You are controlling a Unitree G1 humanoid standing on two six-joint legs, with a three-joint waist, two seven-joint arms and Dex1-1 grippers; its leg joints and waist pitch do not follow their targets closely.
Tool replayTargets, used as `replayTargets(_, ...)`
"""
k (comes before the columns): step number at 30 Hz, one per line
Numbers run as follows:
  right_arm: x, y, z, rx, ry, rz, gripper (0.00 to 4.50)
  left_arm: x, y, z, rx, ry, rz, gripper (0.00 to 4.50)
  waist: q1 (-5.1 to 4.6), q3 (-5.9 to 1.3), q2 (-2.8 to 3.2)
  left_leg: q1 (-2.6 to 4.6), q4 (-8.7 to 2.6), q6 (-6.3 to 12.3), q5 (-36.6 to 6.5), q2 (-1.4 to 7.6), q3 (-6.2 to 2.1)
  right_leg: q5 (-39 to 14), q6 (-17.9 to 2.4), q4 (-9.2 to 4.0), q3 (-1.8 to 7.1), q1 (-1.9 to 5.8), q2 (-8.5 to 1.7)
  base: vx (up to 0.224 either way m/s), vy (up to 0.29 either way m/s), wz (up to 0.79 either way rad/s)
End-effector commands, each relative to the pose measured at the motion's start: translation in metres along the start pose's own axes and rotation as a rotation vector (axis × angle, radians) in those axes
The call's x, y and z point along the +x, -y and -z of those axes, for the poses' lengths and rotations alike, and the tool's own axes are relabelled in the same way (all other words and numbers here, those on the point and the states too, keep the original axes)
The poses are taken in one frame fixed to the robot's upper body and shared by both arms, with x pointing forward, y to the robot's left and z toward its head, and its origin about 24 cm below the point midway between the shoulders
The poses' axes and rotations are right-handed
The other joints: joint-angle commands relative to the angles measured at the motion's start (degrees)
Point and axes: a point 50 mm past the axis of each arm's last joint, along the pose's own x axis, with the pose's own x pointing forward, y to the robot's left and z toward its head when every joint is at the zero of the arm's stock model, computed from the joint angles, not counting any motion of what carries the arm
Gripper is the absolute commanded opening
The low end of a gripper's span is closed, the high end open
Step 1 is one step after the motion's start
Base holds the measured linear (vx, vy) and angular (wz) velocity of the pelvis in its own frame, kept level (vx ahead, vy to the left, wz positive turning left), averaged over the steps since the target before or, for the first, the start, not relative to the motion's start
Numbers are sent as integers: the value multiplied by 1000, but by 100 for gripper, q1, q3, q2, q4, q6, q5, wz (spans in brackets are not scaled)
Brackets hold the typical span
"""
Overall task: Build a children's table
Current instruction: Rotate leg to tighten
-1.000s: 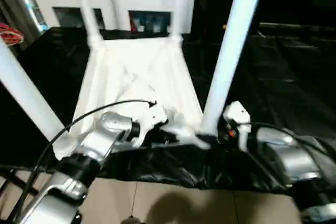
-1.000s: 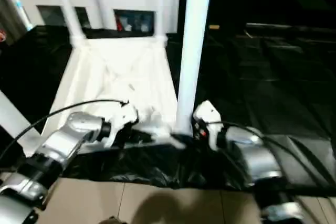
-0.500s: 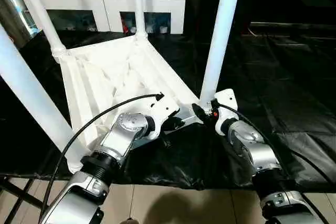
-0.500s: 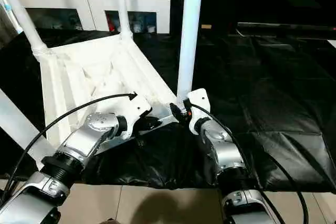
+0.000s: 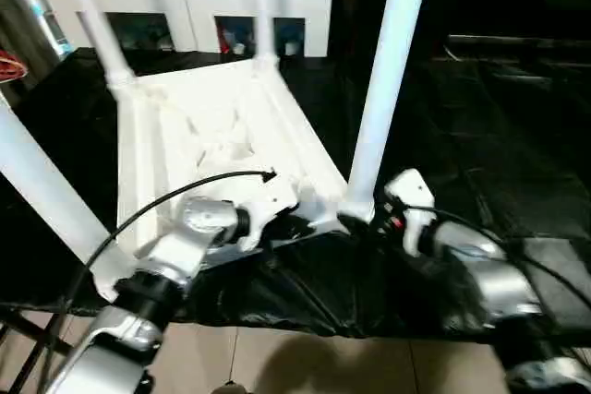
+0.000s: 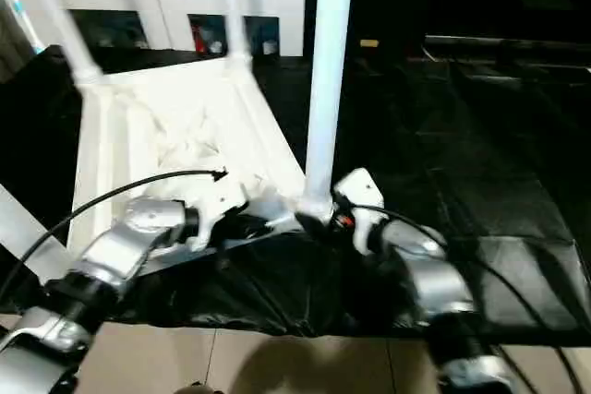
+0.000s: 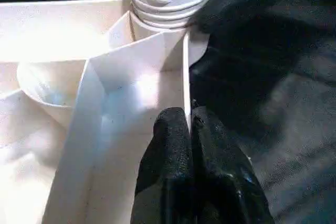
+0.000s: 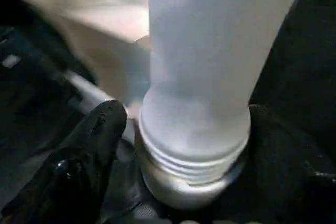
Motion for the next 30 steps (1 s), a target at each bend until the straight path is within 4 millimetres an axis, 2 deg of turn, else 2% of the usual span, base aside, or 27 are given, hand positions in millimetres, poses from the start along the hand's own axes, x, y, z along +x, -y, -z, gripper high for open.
replayTargets(1, 10, -21, -5, -25, 3, -193, 380, 10, 13, -10, 56, 33, 121, 0, 52, -306, -47, 36, -392, 266, -1539, 237, -50, -1587, -1004, -425, 284, 282, -363, 0, 0, 0)
replayTargets(3, 8, -21, -5, -37, -4, -212, 380, 9, 14, -10, 59, 35, 139, 0, 94, -312, -34, 57, -389, 240, -1524, 252, -47, -1544, -1044, -415, 291, 257, -368, 0, 0, 0)
replayTargets(4, 1, -23, -6, -72, -29, -292, 380, 6, 15, -11, 64, 37, 186, 0, 101, -312, -39, 55, -387, 237, -1522, 251, -44, -1511, -1064, -412, 291, 262, -366, 0, 0, 0)
replayTargets(7, -2, -24, -7, -97, -46, -341, 380, 4, 16, -11, 70, 37, 216, 0, 197, -319, -44, 55, -374, 278, -1470, 257, -38, -1392, -1099, -386, 293, 268, -368, 0, 0, 0)
replayTargets(12, -7, -26, -10, -139, -80, -427, 380, 0, 17, -12, 88, 27, 271, 0, 213, -307, -67, 49, -386, 238, -1520, 252, -49, -1681, -998, -412, 289, 274, -380, 0, 0, 0)
replayTargets(13, -8, -27, -10, -145, -91, -444, 380, -1, 17, -11, 90, 22, 278, 0, 214, -309, -90, 43, -384, 249, -1490, 254, -47, -1655, -995, -409, 293, 273, -379, 0, 0, 0)
replayTargets(17, -11, -30, -8, -161, -124, -503, 380, -4, 17, -9, 100, 0, 306, 0, 229, -309, -78, 46, -380, 268, -1464, 258, -47, -1605, -1029, -395, 292, 266, -377, 0, 0, 0)
replayTargets(18, -11, -31, -8, -162, -130, -517, 358, -6, 17, -9, 103, -4, 313, 0, 232, -308, -74, 46, -382, 265, -1467, 258, -49, -1627, -1030, -398, 292, 267, -380, 0, 0, 0)
replayTargets(22, -11, -32, -8, -161, -133, -536, 331, -7, 17, -8, 103, -15, 326, 0, 242, -313, -81, 41, -378, 259, -1445, 254, -48, -1619, -1034, -393, 291, 272, -380, 0, 0, 0)
replayTargets(23, -10, -33, -8, -158, -132, -547, 308, -8, 16, -7, 101, -17, 330, 0, 246, -317, -82, 38, -373, 266, -1396, 254, -50, -1576, -1037, -385, 290, 274, -381, 0, 0, 0)
replayTargets(30, -8, -39, -4, -122, -113, -558, 274, -7, 16, -5, 94, -14, 308, 0, 248, -322, -73, 40, -368, 260, -1382, 254, -49, -1499, -1071, -375, 288, 275, -375, 0, 0, 0)
